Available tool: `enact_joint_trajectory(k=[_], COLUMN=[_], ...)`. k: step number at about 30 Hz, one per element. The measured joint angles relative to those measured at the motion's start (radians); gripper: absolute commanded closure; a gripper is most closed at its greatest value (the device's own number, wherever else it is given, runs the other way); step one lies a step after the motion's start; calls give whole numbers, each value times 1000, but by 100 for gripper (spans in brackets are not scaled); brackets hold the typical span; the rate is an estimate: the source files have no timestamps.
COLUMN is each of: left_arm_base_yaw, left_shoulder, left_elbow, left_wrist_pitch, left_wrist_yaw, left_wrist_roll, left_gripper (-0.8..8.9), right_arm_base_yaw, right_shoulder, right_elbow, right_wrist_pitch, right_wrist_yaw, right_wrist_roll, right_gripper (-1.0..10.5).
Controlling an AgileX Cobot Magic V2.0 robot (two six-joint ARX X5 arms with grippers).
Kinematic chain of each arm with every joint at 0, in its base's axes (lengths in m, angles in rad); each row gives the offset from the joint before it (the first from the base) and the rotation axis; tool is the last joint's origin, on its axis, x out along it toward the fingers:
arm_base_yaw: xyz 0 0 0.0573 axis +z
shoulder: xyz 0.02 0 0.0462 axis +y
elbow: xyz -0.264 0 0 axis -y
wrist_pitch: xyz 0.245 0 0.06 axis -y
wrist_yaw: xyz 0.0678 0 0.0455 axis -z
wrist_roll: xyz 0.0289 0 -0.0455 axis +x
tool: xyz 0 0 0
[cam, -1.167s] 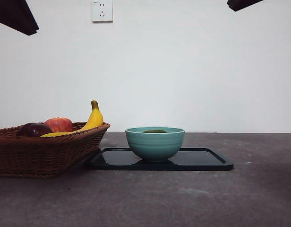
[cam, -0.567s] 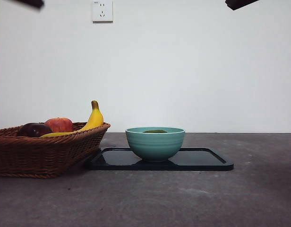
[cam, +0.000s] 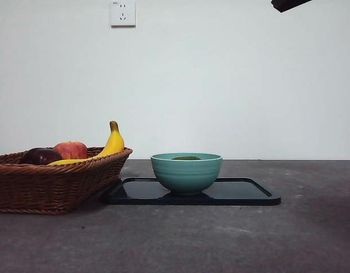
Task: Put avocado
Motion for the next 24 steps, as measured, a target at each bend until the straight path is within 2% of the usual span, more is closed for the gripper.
enact_joint_trajectory(k=[6, 11, 16, 24], left_arm_base_yaw=[17, 17, 17, 17], left_shoulder=[-158, -250, -305, -360], left_elbow=[-233, -346, -401, -407], left_wrist_pitch=[27, 27, 10, -132], left_wrist_yaw=[-14, -14, -14, -15], left_wrist_roll=[0, -8, -16, -23], left_gripper=[806, 806, 806, 806], right_arm_base_yaw=[0, 0, 0, 0], right_shoulder=[0, 0, 0, 0], right_elbow=[0, 0, 0, 0], right_wrist_pitch=[0, 0, 0, 0], right_wrist_yaw=[0, 0, 0, 0], right_wrist_roll=[0, 0, 0, 0], right_gripper=[940, 940, 940, 940])
